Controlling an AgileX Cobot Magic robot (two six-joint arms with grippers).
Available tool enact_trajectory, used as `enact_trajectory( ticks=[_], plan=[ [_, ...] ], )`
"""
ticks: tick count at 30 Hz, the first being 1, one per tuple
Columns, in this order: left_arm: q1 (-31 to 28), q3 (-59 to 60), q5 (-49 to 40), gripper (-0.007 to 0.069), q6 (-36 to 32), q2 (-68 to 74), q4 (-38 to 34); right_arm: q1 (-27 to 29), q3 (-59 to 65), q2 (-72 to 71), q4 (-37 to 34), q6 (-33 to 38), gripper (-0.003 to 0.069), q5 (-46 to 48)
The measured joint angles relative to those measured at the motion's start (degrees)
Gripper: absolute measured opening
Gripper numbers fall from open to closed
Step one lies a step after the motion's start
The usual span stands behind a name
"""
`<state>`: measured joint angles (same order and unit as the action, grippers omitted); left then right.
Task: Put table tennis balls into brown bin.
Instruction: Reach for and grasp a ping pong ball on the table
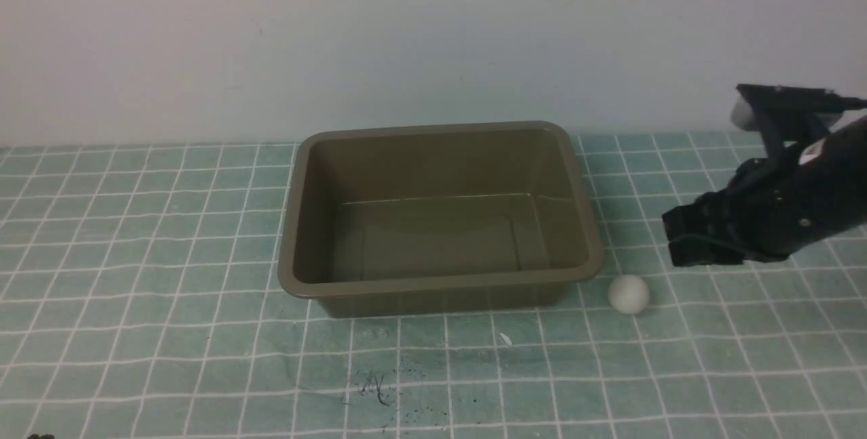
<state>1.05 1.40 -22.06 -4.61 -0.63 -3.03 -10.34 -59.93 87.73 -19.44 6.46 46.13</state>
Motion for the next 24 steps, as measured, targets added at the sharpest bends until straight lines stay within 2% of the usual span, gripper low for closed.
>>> enact_trajectory(
  ticks=[1,2,4,8,11,19,22,24],
  plan=[
    [0.0,0.0,0.0,-0.0004,0.0,0.0,0.0,-0.1,-0.8,2.8,0.0,0.0,0.0284,-1.8],
    [0.0,0.0,0.0,-0.0004,0.0,0.0,0.0,-0.1,-0.9,3.1,0.1,0.0,0.0284,-1.9],
    [0.0,0.0,0.0,-0.0004,0.0,0.0,0.0,-0.1,-2.4,6.8,0.2,0.0,0.0386,-3.1],
    [0.0,0.0,0.0,-0.0004,0.0,0.0,0.0,-0.1,-5.0,12.6,0.2,0.0,0.0494,-4.0],
    [0.0,0.0,0.0,-0.0004,0.0,0.0,0.0,-0.1,-6.5,16.6,0.2,0.0,0.0531,-4.2],
    [0.0,0.0,0.0,-0.0004,0.0,0.0,0.0,-0.1,-7.8,22.8,0.2,-0.9,0.0531,-4.7],
    [0.0,0.0,0.0,-0.0004,0.0,0.0,0.0,-0.1,-7.8,23.6,0.2,-1.1,0.0454,-4.7],
    [0.0,0.0,0.0,-0.0004,0.0,0.0,0.0,-0.1,-7.9,23.7,0.2,-1.1,0.0362,-4.7]
  ],
)
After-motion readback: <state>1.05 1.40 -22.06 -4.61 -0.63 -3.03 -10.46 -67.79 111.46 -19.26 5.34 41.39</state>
